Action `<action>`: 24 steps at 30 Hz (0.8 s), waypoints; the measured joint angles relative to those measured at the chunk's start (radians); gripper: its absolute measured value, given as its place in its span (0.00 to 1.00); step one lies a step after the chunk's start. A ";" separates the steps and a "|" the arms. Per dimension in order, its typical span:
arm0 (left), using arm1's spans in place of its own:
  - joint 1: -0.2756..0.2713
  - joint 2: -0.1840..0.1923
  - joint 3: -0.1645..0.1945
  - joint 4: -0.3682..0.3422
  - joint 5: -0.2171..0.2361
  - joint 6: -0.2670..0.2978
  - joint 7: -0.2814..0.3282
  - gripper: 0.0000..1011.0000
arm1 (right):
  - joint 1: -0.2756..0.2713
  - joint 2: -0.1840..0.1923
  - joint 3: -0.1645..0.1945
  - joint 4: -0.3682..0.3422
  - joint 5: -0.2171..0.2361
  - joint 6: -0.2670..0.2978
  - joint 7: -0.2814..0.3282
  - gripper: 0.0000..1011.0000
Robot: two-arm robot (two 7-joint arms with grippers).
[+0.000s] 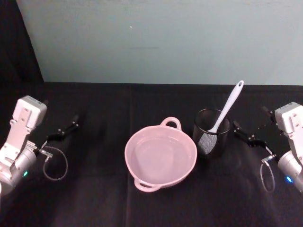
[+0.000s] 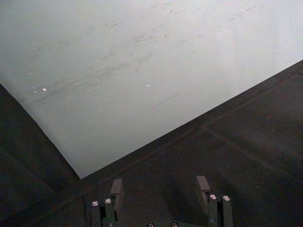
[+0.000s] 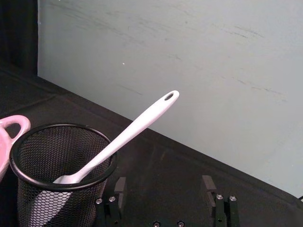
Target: Use the one hand to pick up the spoon and stir the clear water in the bowl.
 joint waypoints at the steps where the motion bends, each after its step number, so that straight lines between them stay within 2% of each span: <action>1: 0.000 0.000 0.000 0.000 0.000 0.000 0.000 0.99 | 0.000 0.000 0.000 0.000 0.000 0.000 0.000 0.99; 10: 0.000 0.000 0.000 0.000 0.000 0.000 0.000 0.99 | -0.002 0.001 0.002 -0.001 -0.001 0.000 0.001 0.99; 16: 0.000 0.000 0.000 0.000 0.000 0.000 0.000 0.99 | -0.038 0.018 0.035 -0.035 0.013 0.005 0.015 0.99; 19: 0.000 0.000 0.000 0.000 0.000 0.000 0.000 0.99 | -0.068 0.031 0.065 -0.069 0.050 0.022 0.034 0.99; 23: 0.000 0.000 0.000 0.000 0.000 0.000 0.000 0.99 | -0.101 0.036 0.117 -0.107 0.148 0.056 0.085 0.99; 24: 0.000 0.000 0.000 0.000 0.000 0.000 0.000 0.99 | -0.108 0.033 0.140 -0.116 0.202 0.075 0.118 0.99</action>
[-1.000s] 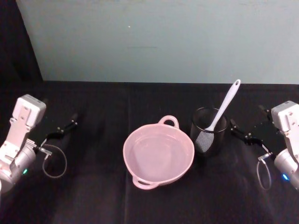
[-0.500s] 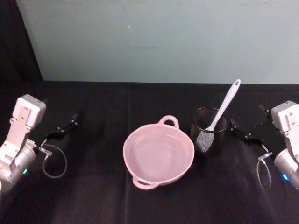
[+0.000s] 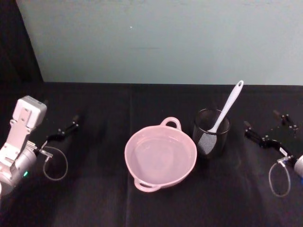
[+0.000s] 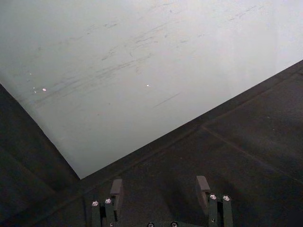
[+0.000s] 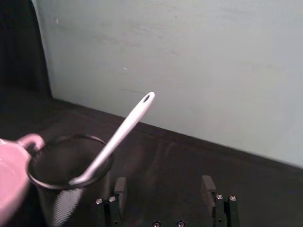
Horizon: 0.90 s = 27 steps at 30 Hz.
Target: Use the one hand to pick up the spoon and stir the clear water in the bowl.
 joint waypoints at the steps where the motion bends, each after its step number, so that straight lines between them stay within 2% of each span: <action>1: 0.000 0.000 0.000 0.000 0.000 0.000 0.000 0.99 | -0.001 -0.002 0.007 -0.002 0.022 0.009 0.015 0.99; 2: 0.000 0.000 0.000 0.000 0.000 0.000 0.000 0.99 | -0.002 -0.008 0.024 -0.004 0.071 0.032 0.048 0.99; 4: 0.000 0.000 0.000 0.000 0.000 0.000 0.000 0.99 | 0.001 -0.017 0.039 -0.003 0.114 0.056 0.078 0.99; 5: 0.000 0.000 0.000 0.000 0.000 0.000 0.000 0.99 | 0.009 -0.027 0.051 0.004 0.155 0.080 0.108 0.99; 8: 0.000 0.000 0.000 0.000 0.000 0.000 0.000 0.99 | 0.027 -0.047 0.067 0.022 0.214 0.116 0.150 0.99; 9: 0.000 0.000 0.000 0.000 0.000 0.000 0.000 0.99 | 0.042 -0.063 0.077 0.040 0.257 0.142 0.182 0.99; 11: 0.000 0.000 0.000 0.000 0.000 0.000 0.000 0.99 | 0.059 -0.078 0.085 0.058 0.294 0.165 0.214 0.99; 14: 0.000 0.000 0.000 0.000 0.000 0.000 0.000 0.99 | 0.106 -0.110 0.096 0.109 0.390 0.225 0.282 0.99; 15: 0.000 0.000 0.000 0.000 0.000 0.000 0.000 0.99 | 0.106 -0.110 0.096 0.109 0.390 0.225 0.282 0.99; 18: 0.000 0.000 0.000 0.000 0.000 0.000 0.000 0.99 | 0.159 -0.138 0.095 0.171 0.472 0.278 0.335 0.99; 22: 0.000 0.000 0.000 0.000 0.000 0.000 0.000 0.99 | 0.219 -0.167 0.089 0.253 0.537 0.313 0.390 0.99; 27: 0.000 0.000 0.000 0.000 0.000 0.000 0.000 0.99 | 0.276 -0.188 0.072 0.336 0.574 0.320 0.456 0.99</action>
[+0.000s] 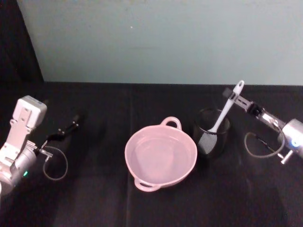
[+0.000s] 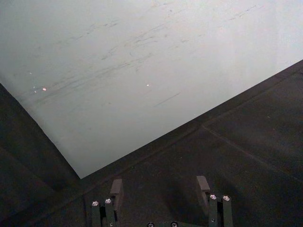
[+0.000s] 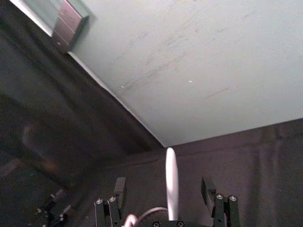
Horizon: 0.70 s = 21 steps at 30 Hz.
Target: Use the one hand to pick up the spoon and stir the clear water in the bowl.
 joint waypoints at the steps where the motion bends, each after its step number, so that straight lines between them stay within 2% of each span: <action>1: 0.000 0.000 0.000 0.000 0.000 0.000 0.000 0.99 | 0.015 -0.004 -0.007 0.023 0.005 -0.003 0.021 0.99; 7: 0.000 0.000 0.000 0.000 0.000 0.000 0.000 0.99 | 0.067 -0.021 -0.034 0.102 0.023 -0.019 0.085 0.99; 14: 0.000 0.000 0.000 0.000 0.000 0.000 0.000 0.99 | 0.086 -0.028 -0.050 0.139 0.041 -0.031 0.108 0.99; 20: 0.000 0.000 0.000 0.000 0.000 0.000 0.000 0.99 | 0.087 -0.023 -0.059 0.140 0.050 -0.040 0.105 0.88; 21: 0.000 0.000 0.000 0.000 0.000 0.000 0.000 0.99 | 0.086 -0.020 -0.062 0.138 0.052 -0.043 0.104 0.83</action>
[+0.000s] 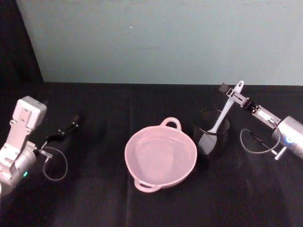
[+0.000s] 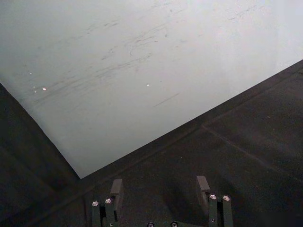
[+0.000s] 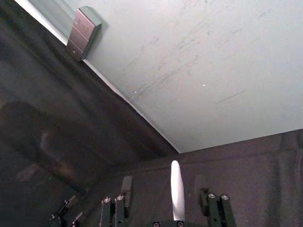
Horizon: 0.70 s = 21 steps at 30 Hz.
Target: Use the one hand to pick up the spoon and stir the clear water in the bowl.
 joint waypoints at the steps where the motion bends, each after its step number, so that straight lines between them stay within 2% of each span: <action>1: 0.000 0.000 0.000 0.000 0.000 0.000 0.000 0.99 | -0.001 0.002 -0.001 -0.002 0.001 -0.001 -0.002 0.81; 5: 0.000 0.000 0.000 0.000 0.000 0.000 0.000 0.99 | -0.010 0.017 -0.008 -0.029 0.003 -0.005 -0.023 0.68; 6: 0.000 0.000 0.000 0.000 0.000 0.000 0.000 0.99 | -0.012 0.019 -0.009 -0.033 0.003 -0.006 -0.028 0.68; 15: 0.000 0.000 0.000 0.000 0.000 0.000 0.000 0.99 | -0.031 0.053 -0.024 -0.081 0.002 -0.022 -0.056 0.39; 18: 0.000 0.000 0.000 0.000 0.000 0.000 0.000 0.99 | -0.039 0.066 -0.029 -0.108 0.002 -0.029 -0.066 0.27; 21: 0.000 0.000 0.000 0.000 0.000 0.000 0.000 0.99 | -0.051 0.083 -0.036 -0.146 -0.007 -0.044 -0.083 0.21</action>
